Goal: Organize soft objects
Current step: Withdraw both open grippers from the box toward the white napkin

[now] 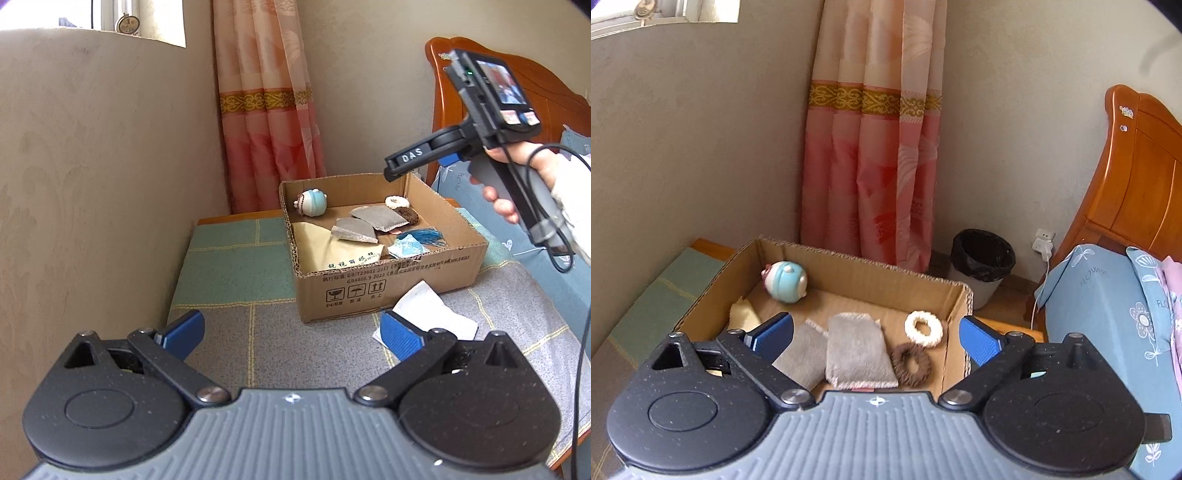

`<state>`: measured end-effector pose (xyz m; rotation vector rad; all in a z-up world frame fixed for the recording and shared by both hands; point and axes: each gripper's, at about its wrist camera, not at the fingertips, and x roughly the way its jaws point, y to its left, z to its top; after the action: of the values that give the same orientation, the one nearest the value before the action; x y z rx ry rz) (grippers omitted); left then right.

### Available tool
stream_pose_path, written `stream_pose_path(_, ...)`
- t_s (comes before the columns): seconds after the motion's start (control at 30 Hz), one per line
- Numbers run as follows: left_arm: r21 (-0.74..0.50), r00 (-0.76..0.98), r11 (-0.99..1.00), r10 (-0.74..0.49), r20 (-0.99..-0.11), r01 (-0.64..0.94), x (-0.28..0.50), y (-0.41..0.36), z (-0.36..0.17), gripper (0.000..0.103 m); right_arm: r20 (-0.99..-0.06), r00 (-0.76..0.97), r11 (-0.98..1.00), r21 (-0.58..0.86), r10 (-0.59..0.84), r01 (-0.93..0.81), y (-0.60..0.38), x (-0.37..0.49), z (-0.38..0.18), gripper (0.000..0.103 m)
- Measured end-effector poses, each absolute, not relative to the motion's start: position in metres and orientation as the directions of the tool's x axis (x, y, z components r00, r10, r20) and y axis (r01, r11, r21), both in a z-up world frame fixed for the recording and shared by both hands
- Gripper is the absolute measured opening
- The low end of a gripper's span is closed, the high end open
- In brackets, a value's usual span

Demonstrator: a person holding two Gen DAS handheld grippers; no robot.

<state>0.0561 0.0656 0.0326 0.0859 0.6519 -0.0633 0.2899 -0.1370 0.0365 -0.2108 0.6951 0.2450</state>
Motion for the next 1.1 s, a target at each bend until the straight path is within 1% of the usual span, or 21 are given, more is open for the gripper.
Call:
stream_pose_path(0.07, 0.061, 0.791, 0.995, -0.028, -0.611, 0.083, 0.055, 0.065, 0.033, 0.101, -0.658, 0.739, 0.952, -0.110, 0.145, -0.285, -0.140, 0.277, 0.038, 0.101)
stream_pose_path(0.2, 0.067, 0.781, 0.995, -0.016, -0.624, 0.074, 0.055, 0.063, 0.031, 0.101, -0.659, 0.733, 0.952, -0.081, 0.172, -0.296, -0.148, 0.253, 0.043, 0.103)
stream_pose_path(0.43, 0.068, 0.764, 0.995, -0.013, -0.645, 0.074, 0.053, 0.061, 0.026, 0.101, -0.649, 0.728, 0.944, -0.047, 0.220, -0.327, -0.156, 0.213, 0.039, 0.103)
stream_pose_path(0.6, 0.067, 0.752, 0.995, -0.016, -0.659, 0.080, 0.053, 0.060, 0.021, 0.101, -0.639, 0.735, 0.944, -0.039, 0.229, -0.328, -0.160, 0.182, 0.026, 0.103)
stream_pose_path(0.9, 0.067, 0.720, 0.994, -0.016, -0.694, 0.086, 0.058, 0.057, 0.007, 0.101, -0.660, 0.716, 0.961, 0.031, 0.227, -0.276, -0.170, 0.138, -0.009, 0.103)
stream_pose_path(1.1, 0.078, 0.699, 0.993, -0.009, -0.715, 0.092, 0.061, 0.051, 0.000, 0.101, -0.675, 0.705, 0.964, 0.033, 0.216, -0.263, -0.171, 0.120, -0.024, 0.103)
